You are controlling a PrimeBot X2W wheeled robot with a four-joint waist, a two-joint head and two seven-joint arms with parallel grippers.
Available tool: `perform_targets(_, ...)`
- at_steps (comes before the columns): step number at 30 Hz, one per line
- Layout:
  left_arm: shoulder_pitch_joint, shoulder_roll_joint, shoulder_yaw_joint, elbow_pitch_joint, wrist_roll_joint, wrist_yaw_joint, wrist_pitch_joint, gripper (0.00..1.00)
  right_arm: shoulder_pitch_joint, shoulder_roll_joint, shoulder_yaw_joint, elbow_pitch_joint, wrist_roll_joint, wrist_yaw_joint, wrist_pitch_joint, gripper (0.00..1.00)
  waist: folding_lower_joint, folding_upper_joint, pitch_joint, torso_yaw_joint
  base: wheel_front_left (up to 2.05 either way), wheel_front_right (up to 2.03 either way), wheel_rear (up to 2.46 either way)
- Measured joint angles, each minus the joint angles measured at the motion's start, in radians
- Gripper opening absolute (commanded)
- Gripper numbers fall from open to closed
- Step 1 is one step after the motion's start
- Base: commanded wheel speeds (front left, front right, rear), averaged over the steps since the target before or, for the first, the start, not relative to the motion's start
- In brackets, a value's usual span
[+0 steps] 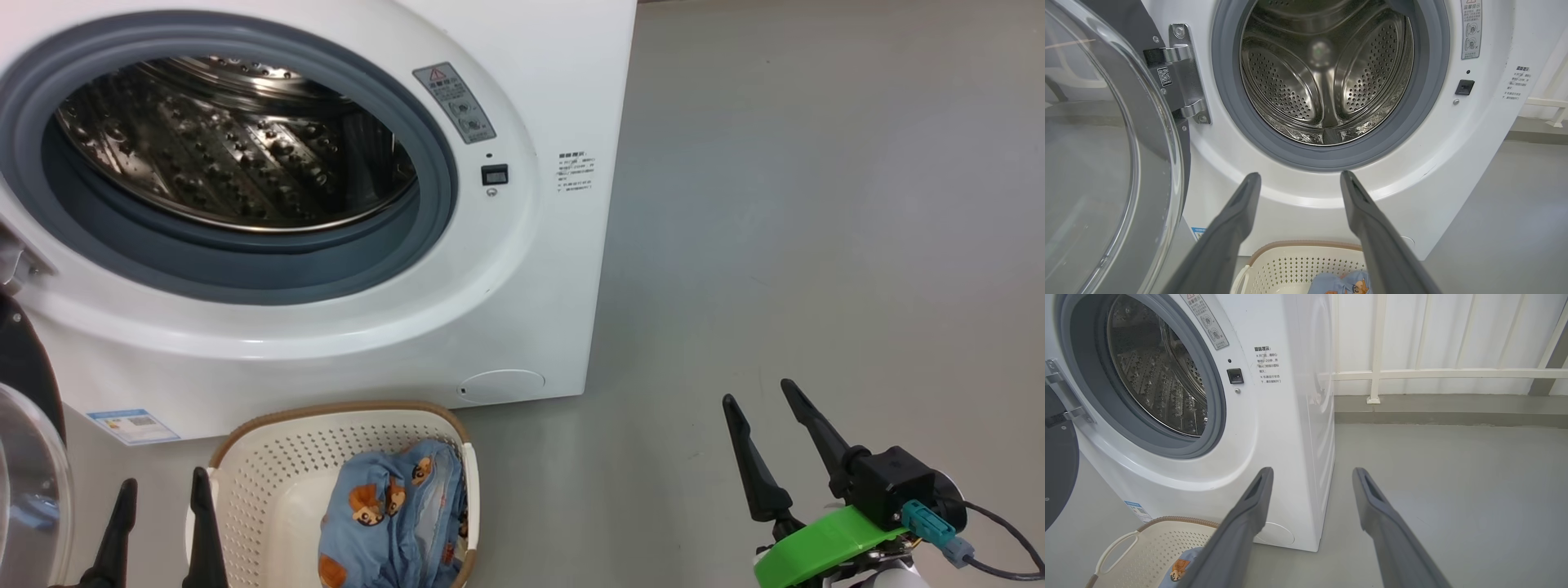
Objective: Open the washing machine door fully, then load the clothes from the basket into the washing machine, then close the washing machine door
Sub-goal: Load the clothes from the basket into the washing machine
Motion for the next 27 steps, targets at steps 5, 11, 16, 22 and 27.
perform_targets(5, 0.000, 0.000, -0.001, 0.001, 0.000, -0.001, 0.000, 1.00, 0.000, 0.000, 0.001, 0.003, 0.000, 0.000, 0.000, 1.00, -0.0001, 0.0000, 0.000, -0.001, 0.03, -0.03, 0.00)
perform_targets(11, 0.001, 0.000, -0.005, 0.001, 0.000, -0.005, 0.000, 1.00, 0.000, 0.000, 0.001, 0.005, 0.000, 0.000, 0.000, 1.00, 0.0000, 0.0000, -0.002, -0.002, 0.00, 0.00, 0.00)
perform_targets(16, 0.001, 0.000, -0.010, 0.002, 0.000, -0.005, 0.000, 1.00, 0.000, 0.000, 0.002, 0.009, 0.000, 0.000, 0.000, 1.00, -0.0001, 0.0000, -0.004, -0.001, 0.00, 0.00, 0.00)
perform_targets(22, 0.001, 0.000, -0.020, 0.011, -0.007, -0.006, 0.000, 1.00, 0.000, 0.000, 0.003, 0.010, 0.000, 0.000, 0.000, 1.00, 0.0000, 0.0000, 0.003, -0.001, 0.00, 0.00, 0.00)
perform_targets(27, 0.001, 0.000, -0.033, 0.032, -0.018, -0.007, 0.000, 1.00, -0.004, 0.000, 0.009, 0.009, 0.000, 0.000, 0.000, 1.00, -0.0001, 0.0000, 0.030, -0.008, 0.00, 0.00, 0.00)
